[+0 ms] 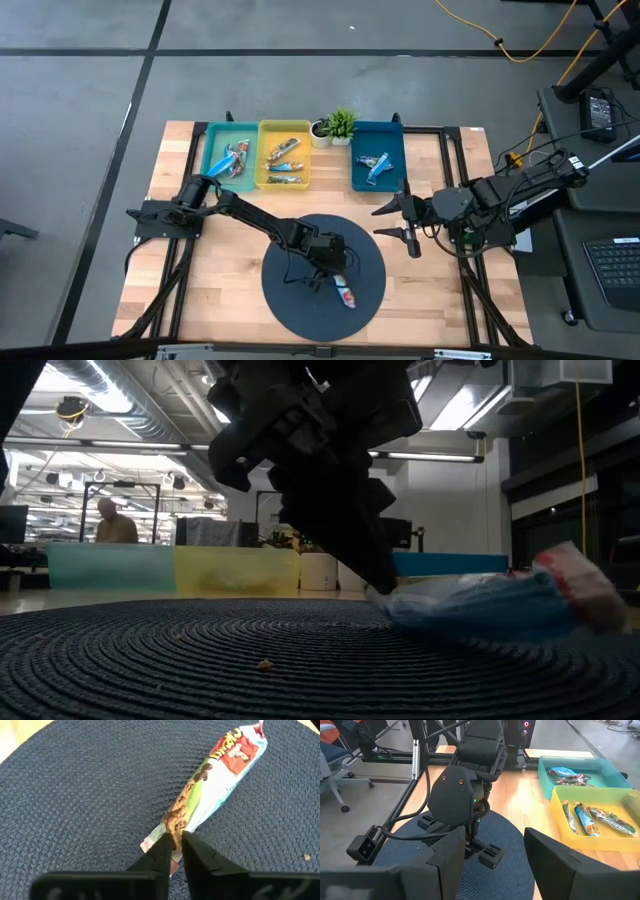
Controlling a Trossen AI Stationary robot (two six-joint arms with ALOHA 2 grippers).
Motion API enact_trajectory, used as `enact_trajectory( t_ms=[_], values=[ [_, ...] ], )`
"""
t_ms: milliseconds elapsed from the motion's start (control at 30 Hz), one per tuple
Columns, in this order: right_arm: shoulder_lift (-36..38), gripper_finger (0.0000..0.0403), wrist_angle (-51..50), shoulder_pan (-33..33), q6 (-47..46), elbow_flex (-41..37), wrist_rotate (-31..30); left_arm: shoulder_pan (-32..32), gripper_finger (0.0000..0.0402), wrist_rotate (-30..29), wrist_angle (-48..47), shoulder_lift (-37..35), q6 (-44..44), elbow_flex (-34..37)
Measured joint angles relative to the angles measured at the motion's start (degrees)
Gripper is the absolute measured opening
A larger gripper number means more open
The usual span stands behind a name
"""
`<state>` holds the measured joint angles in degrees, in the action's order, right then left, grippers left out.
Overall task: Pick and place Granola Bars by type
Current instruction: Put the red granola bar into the green bin
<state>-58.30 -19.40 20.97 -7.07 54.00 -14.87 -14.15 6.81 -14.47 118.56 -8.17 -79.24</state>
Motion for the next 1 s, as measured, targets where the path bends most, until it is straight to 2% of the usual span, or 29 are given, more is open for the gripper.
enact_trajectory(
  t_ms=[100,267,400,700,1000],
  values=[
    [0.0,0.0206,-0.02,0.0,0.0,0.0,0.0,0.0,0.0007,0.0,-0.22,0.0,0.1,0.0],
    [0.0,0.0206,-0.03,0.0,0.0,0.0,0.0,0.0,0.0003,-0.02,-1.23,-0.58,0.17,-0.28],
    [-0.02,0.0206,-0.42,0.0,0.0,0.0,0.0,-0.11,0.0002,-1.27,-4.41,-2.36,0.06,-3.23],
    [-0.04,0.0206,-2.03,0.0,-0.13,0.0,-0.06,0.39,0.0001,-8.05,-11.3,-7.76,-2.09,-11.29],
    [-0.04,0.0206,-2.57,0.0,-0.07,0.0,-0.09,0.52,0.0001,-13.37,-15.44,-12.82,-0.63,-13.31]
  ],
)
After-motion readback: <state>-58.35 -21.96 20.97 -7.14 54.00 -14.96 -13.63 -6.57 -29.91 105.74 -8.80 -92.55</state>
